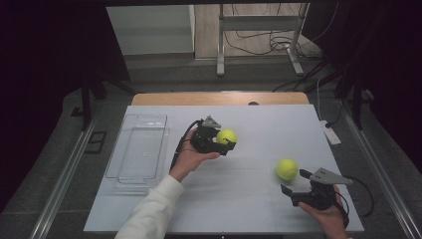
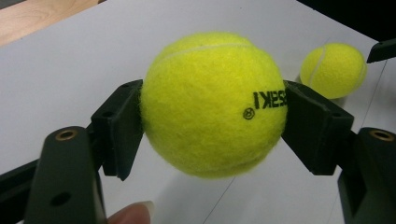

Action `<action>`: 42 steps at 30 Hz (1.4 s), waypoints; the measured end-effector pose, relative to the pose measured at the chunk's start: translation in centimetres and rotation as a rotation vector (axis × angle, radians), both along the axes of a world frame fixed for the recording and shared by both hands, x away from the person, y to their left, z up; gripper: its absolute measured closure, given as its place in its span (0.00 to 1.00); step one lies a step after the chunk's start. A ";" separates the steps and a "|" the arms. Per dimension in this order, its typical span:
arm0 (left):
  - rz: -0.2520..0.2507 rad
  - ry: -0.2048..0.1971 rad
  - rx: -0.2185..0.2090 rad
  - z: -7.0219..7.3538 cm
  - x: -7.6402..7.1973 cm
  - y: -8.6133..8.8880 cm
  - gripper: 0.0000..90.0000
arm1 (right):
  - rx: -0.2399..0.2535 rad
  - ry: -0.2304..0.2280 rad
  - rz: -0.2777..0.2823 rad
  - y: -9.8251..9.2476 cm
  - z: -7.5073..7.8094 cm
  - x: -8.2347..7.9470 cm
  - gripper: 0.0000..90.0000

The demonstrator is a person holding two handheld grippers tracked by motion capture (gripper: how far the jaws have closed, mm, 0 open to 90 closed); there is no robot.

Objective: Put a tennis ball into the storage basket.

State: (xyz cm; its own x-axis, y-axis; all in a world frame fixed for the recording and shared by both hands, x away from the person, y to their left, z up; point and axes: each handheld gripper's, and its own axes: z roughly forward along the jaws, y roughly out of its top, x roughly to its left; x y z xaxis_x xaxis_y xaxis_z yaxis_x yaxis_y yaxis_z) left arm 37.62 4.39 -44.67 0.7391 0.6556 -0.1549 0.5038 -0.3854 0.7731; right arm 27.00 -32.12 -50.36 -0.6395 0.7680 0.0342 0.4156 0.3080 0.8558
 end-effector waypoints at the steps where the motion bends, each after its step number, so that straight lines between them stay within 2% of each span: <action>1: 0.002 -0.001 -0.002 0.1 -0.1 0.2 0.30 | 0.000 -0.001 0.000 0.0 0.0 0.0 0.08; 5: 0.010 -0.003 -0.026 0.1 -0.3 0.7 0.30 | -0.001 -0.001 -0.001 0.0 0.0 0.0 0.08; 15: 0.010 0.000 -0.044 -0.5 -0.7 1.5 0.30 | -0.006 0.001 -0.005 0.0 -0.1 0.0 0.08; 42: 0.019 -0.025 -0.067 -0.4 -2.0 3.3 0.30 | -0.009 -0.004 -0.005 0.1 -0.1 0.0 0.09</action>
State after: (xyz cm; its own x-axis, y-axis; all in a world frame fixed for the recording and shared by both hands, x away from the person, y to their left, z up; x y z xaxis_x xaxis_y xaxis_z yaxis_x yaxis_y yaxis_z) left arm 35.58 7.73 -45.05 0.7307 0.6584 -0.1807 0.4910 -0.3228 0.8092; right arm 26.98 -32.00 -50.42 -0.6362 0.7711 0.0249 0.4137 0.3137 0.8547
